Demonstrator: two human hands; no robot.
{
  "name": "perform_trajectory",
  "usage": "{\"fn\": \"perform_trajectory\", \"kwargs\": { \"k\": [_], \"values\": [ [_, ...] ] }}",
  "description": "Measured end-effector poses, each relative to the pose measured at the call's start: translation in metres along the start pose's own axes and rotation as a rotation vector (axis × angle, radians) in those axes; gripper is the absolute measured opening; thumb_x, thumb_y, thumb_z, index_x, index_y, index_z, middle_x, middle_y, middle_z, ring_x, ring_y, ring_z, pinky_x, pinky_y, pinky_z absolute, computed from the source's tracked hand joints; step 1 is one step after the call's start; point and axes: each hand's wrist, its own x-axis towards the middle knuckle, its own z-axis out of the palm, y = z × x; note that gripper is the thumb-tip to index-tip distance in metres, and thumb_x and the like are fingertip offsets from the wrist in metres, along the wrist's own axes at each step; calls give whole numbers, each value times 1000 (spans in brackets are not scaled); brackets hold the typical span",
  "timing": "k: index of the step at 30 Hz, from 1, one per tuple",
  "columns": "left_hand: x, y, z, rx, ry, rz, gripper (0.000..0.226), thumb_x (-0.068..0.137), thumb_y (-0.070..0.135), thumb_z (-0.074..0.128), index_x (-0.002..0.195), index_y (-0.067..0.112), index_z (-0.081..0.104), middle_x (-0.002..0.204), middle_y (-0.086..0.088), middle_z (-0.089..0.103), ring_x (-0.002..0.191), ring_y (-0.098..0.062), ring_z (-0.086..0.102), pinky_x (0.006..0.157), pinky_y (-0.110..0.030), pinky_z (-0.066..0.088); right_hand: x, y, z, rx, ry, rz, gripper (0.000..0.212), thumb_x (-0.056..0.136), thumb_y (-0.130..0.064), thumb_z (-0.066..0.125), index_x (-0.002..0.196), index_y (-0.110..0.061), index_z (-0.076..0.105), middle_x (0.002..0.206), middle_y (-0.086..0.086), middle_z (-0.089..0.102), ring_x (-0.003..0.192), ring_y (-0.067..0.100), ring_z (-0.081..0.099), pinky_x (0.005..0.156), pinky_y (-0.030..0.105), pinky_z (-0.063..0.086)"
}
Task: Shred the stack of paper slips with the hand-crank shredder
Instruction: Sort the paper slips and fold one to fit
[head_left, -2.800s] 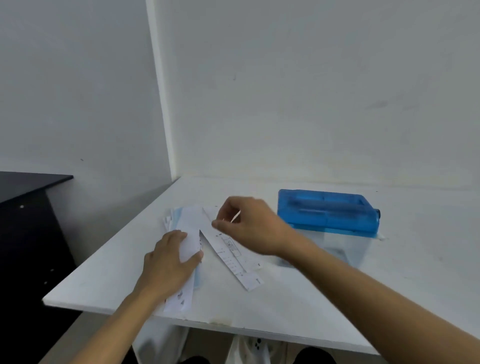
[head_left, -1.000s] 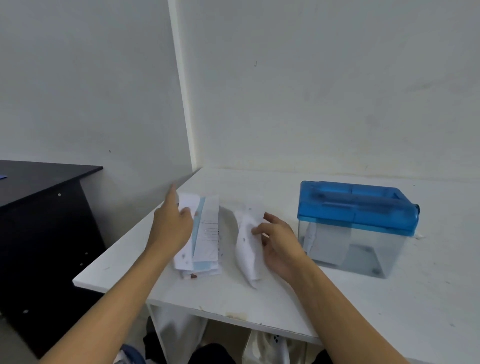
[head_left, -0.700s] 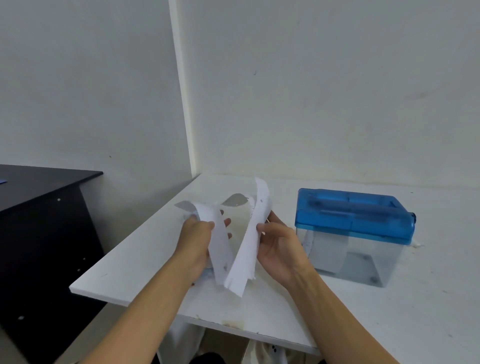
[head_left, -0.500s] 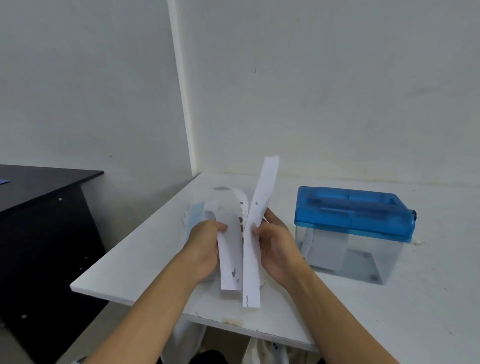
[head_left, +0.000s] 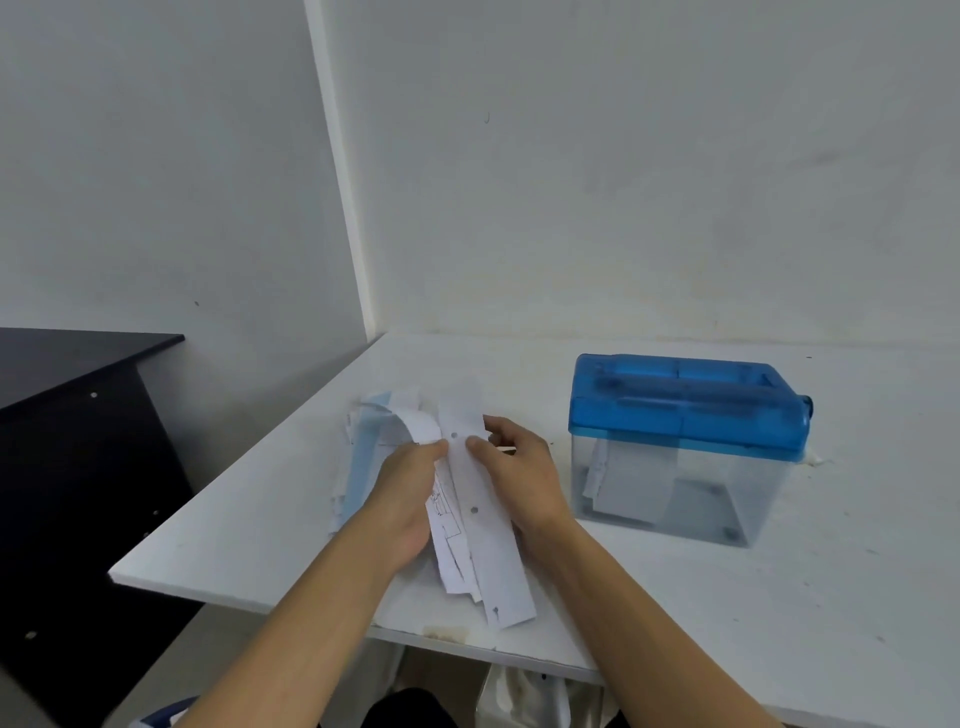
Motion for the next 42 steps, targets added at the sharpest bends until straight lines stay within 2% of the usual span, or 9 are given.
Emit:
{"fn": "perform_trajectory", "kwargs": {
  "k": [8, 14, 19, 23, 25, 32, 34, 38, 42],
  "values": [
    [-1, 1, -2, 30, -144, -72, 33, 103, 33, 53, 120, 11, 71, 110, -14, 75, 100, -32, 72, 85, -42, 56, 3, -3, -2, 36, 72, 75, 25, 102, -33, 53, 121, -26, 67, 113, -6, 72, 97, 13, 70, 89, 34, 58],
    [-6, -4, 12, 41, -187, -42, 24, 101, 24, 58, 117, 14, 72, 103, -12, 77, 89, -28, 75, 80, -40, 58, 1, -5, -2, 134, 56, 60, 20, 102, -29, 53, 115, -31, 68, 108, -5, 74, 94, 14, 73, 77, 27, 59],
    [5, 4, 8, -85, -102, 53, 24, 103, 21, 54, 112, 9, 71, 101, -14, 77, 85, -27, 75, 73, -39, 60, -3, -8, 1, 241, -56, 120, 36, 103, -45, 47, 135, -29, 53, 109, -3, 68, 95, 13, 67, 75, 25, 52],
    [23, 14, 7, -321, -44, 96, 25, 103, 20, 54, 118, 7, 69, 108, -9, 75, 91, -20, 73, 65, -32, 59, -5, -8, 7, 188, -187, 212, 41, 99, -54, 47, 124, -26, 63, 111, 1, 72, 101, 20, 68, 89, 34, 54],
    [30, 18, 9, -408, -29, 112, 28, 102, 15, 56, 126, 5, 65, 110, -8, 74, 95, -20, 72, 73, -31, 59, -5, -6, 10, 195, -225, 235, 49, 88, -57, 50, 123, -26, 63, 116, 5, 71, 107, 24, 67, 98, 41, 53],
    [26, 29, 18, -437, -118, 208, 23, 99, 8, 59, 121, 7, 67, 88, -7, 70, 73, -16, 68, 75, -28, 61, -16, -10, 4, 2, -274, 102, 57, 77, -56, 35, 121, -19, 41, 107, 4, 57, 91, 18, 58, 71, 23, 49],
    [19, 32, 17, -398, -149, 232, 24, 99, 8, 60, 121, 5, 67, 87, -8, 68, 73, -17, 67, 78, -30, 62, -24, -12, 5, -4, -313, 111, 55, 80, -56, 35, 119, -18, 44, 103, 2, 58, 88, 15, 58, 69, 19, 48],
    [3, 47, 21, -208, -134, 315, 22, 100, 9, 60, 118, 7, 71, 96, -11, 73, 79, -19, 72, 79, -33, 62, -32, -40, -4, 5, -243, 48, 12, 102, -31, 41, 100, -29, 54, 98, -6, 60, 88, 11, 58, 76, 23, 47],
    [-13, 70, 38, -151, -168, 388, 18, 99, 12, 61, 114, 13, 72, 93, -6, 74, 78, -17, 73, 77, -33, 62, -43, -77, -28, -204, -241, -125, 22, 102, -26, 45, 101, -15, 65, 93, -3, 63, 82, 12, 56, 71, 25, 44]
  ]
}}
